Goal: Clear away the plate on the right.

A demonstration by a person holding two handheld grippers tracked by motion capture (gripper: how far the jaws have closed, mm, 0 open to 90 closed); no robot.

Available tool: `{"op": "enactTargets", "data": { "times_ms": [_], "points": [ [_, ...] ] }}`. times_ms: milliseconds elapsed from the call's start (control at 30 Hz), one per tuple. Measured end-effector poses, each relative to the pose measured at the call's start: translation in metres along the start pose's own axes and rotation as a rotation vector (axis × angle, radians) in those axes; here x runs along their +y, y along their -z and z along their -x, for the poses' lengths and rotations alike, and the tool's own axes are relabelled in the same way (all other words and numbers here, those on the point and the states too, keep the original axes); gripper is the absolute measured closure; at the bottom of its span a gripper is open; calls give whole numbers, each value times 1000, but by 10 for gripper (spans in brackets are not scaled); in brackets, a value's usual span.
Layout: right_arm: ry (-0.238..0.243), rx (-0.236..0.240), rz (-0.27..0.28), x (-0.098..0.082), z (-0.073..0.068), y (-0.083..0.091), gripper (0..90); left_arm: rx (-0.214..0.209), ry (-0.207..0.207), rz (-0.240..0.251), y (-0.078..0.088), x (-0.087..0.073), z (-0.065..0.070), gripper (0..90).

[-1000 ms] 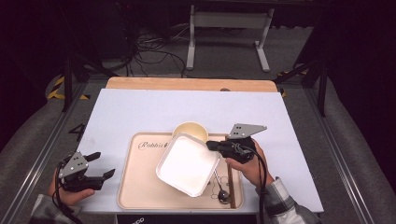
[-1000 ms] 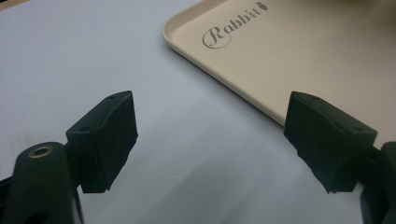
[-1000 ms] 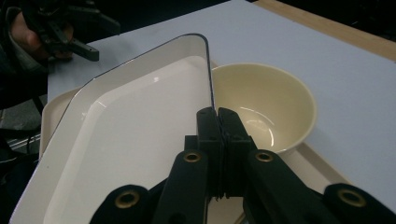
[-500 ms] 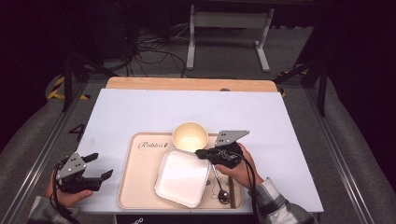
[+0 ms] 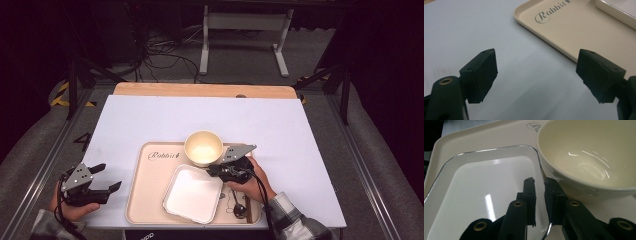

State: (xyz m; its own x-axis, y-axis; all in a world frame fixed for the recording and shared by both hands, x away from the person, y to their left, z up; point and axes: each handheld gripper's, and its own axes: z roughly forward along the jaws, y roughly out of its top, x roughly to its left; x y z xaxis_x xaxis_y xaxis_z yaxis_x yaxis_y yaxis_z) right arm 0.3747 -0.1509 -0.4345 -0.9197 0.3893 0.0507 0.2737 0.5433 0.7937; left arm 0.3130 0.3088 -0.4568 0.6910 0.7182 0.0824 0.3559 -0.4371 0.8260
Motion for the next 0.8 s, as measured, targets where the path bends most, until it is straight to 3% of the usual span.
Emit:
{"op": "enactTargets", "data": {
  "times_ms": [233, 400, 800],
  "points": [
    [28, -22, -29, -5, -6, 4, 855, -7, -4, -3, -3, 1, 0, 183],
    [35, 2, -64, -10, -12, 6, 898, -13, -5, 3, -4, 2, 0, 182],
    [55, 43, -136, -22, -21, 18, 900, -14, -5, 3, -4, 2, 1, 183]
  ]
}}
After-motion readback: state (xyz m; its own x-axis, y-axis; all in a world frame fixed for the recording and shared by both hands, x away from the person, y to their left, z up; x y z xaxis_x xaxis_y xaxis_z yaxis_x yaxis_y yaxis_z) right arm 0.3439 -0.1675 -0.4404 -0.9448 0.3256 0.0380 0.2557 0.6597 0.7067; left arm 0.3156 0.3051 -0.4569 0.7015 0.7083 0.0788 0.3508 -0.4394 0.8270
